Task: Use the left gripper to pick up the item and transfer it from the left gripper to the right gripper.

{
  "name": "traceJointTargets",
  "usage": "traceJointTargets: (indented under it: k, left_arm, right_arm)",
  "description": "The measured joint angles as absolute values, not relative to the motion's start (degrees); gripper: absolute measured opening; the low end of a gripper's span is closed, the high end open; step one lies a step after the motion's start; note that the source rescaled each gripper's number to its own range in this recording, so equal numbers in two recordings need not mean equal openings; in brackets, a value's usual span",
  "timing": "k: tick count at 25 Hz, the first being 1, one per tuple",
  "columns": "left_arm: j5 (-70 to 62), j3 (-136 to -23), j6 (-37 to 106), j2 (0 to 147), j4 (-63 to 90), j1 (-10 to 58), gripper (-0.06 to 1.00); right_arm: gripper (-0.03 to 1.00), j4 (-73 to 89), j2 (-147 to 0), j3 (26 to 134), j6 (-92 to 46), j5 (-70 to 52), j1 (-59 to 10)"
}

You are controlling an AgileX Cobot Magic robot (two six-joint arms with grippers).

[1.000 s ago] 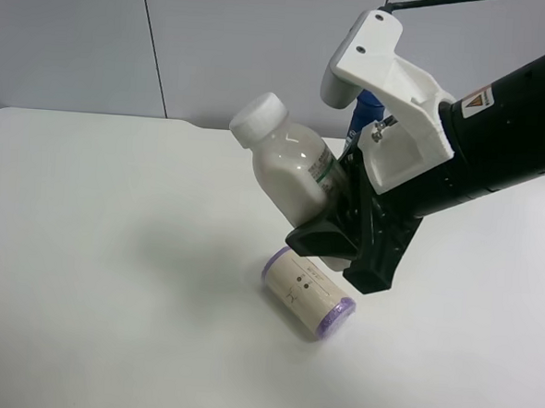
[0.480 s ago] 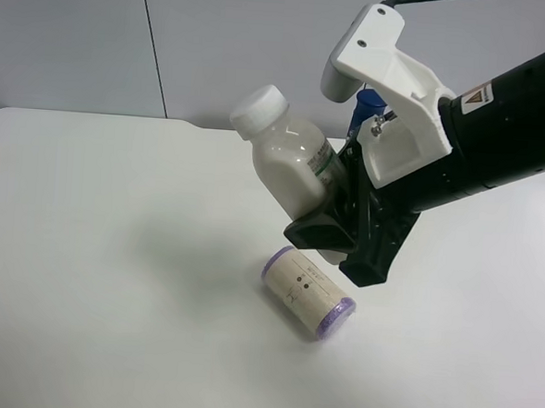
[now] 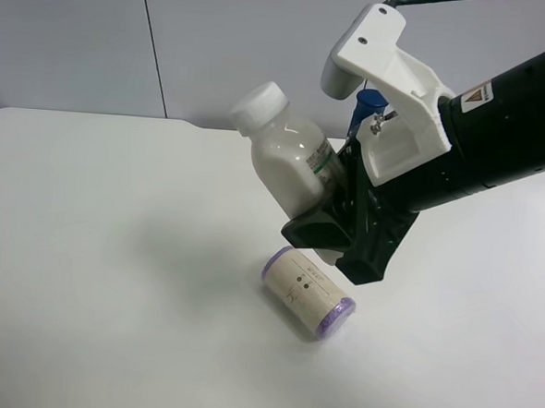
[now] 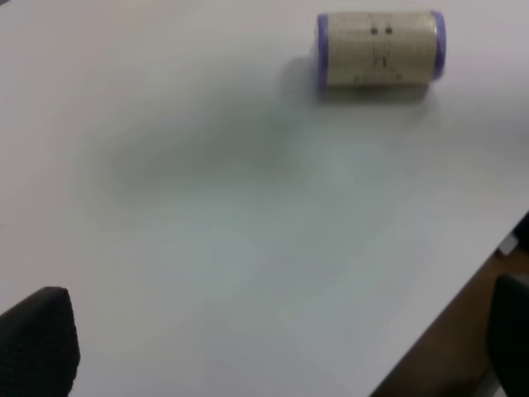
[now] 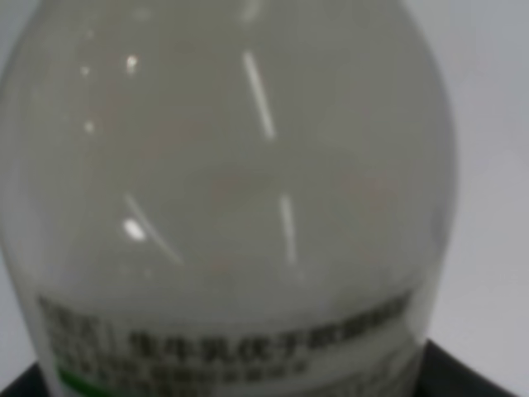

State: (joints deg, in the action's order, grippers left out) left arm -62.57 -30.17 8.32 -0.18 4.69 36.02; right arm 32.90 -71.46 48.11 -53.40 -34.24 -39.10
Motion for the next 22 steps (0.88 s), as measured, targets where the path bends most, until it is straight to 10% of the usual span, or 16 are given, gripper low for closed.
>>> traceJointTargets:
  k: [22]
  left_arm:
    - [-60.58,-29.16,6.10,-0.18,4.51,32.45,1.00]
  right_arm:
    - [0.00,14.51,-71.41,48.11,-21.72,-31.23,-39.10]
